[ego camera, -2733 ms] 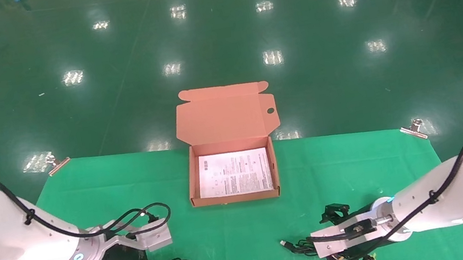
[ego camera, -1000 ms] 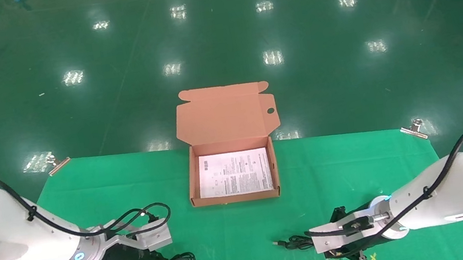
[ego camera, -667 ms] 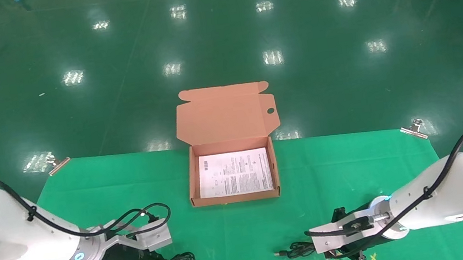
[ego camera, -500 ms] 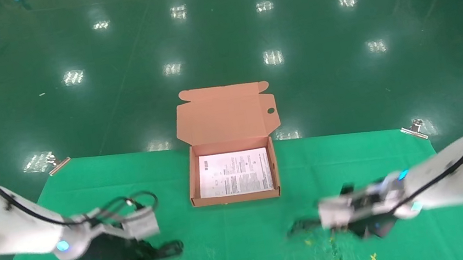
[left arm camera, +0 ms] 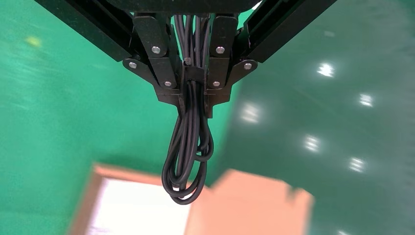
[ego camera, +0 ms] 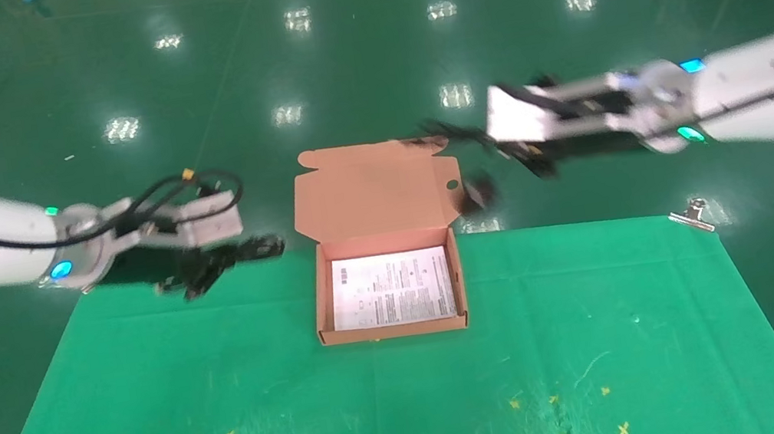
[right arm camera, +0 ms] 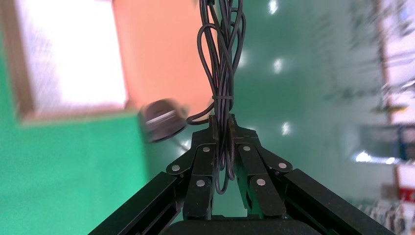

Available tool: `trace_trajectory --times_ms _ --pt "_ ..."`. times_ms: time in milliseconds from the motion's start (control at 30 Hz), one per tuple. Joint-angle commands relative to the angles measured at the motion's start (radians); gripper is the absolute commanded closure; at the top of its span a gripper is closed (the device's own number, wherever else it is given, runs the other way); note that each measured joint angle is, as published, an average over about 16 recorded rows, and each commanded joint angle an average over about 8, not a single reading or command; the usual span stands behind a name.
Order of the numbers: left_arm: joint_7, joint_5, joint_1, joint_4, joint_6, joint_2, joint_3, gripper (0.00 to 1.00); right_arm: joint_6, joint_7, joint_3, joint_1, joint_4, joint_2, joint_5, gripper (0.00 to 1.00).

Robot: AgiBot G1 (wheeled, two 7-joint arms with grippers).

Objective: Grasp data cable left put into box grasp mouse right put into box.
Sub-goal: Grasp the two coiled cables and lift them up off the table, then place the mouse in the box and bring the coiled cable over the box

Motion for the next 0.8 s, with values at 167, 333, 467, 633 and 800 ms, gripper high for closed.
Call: trace_trajectory --times_ms 167,333,467,633,800 --pt "-0.078 0.073 -0.028 -0.099 -0.066 0.015 0.0 1.0 0.066 -0.046 0.029 0.079 -0.074 -0.107 0.053 1.0" --pt "-0.106 0.107 -0.05 -0.109 -0.108 0.035 -0.006 1.0 0.112 -0.118 0.043 0.132 -0.173 -0.186 0.089 1.0" --pt "-0.125 0.122 -0.063 -0.113 -0.119 0.041 -0.009 1.0 0.126 -0.173 0.049 0.158 -0.227 -0.218 0.115 1.0" --pt "-0.143 0.135 -0.074 -0.122 -0.12 0.042 -0.009 1.0 0.134 -0.213 0.054 0.172 -0.257 -0.231 0.144 1.0" --pt "-0.154 0.141 -0.072 -0.127 -0.111 0.032 -0.007 1.0 0.152 -0.232 0.04 0.164 -0.254 -0.237 0.155 1.0"
